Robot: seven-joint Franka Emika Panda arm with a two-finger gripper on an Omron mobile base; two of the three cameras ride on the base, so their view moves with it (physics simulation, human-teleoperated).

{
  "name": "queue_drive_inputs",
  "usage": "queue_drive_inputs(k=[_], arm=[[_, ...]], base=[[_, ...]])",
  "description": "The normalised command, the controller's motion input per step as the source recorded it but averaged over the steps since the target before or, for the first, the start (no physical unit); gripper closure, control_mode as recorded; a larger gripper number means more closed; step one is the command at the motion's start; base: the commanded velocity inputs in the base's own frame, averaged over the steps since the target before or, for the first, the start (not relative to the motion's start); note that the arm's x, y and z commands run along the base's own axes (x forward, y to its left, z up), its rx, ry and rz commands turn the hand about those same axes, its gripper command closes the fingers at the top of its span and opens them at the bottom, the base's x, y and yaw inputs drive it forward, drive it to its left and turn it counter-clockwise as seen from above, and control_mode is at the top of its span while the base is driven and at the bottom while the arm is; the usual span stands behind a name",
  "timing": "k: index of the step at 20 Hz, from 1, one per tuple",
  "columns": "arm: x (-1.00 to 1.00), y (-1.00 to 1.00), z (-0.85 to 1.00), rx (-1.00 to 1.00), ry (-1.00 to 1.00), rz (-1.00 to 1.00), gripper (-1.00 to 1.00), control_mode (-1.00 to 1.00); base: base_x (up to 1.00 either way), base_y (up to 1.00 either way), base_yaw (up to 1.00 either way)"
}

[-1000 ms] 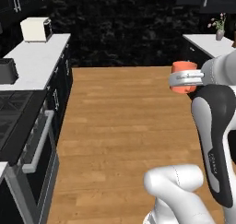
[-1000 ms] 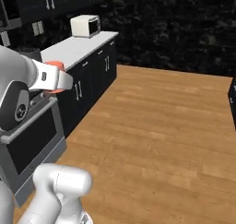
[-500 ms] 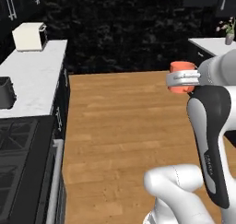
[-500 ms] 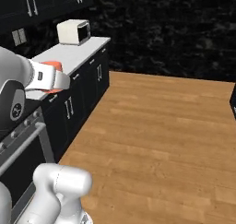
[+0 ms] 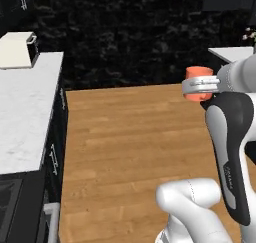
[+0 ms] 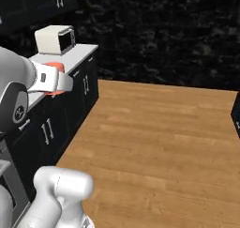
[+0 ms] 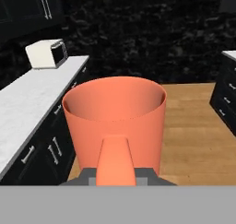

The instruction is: Gather all objects into one cabinet and sort the glasses and bowls to opposite sides.

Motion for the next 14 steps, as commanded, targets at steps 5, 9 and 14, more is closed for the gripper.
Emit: queue_drive_inputs(k=[5, 9, 14], arm=[[0.0, 0.0, 0.0, 0.0, 0.0, 0.0, 1.0, 1.0], [0.0, 0.0, 0.0, 0.0, 0.0, 0.0, 1.0, 1.0], [0.0, 0.0, 0.0, 0.0, 0.0, 0.0, 1.0, 1.0]], base=[[1.0, 0.01, -0.05], [1.0, 0.0, -0.06], [1.0, 0.0, -0.08]])
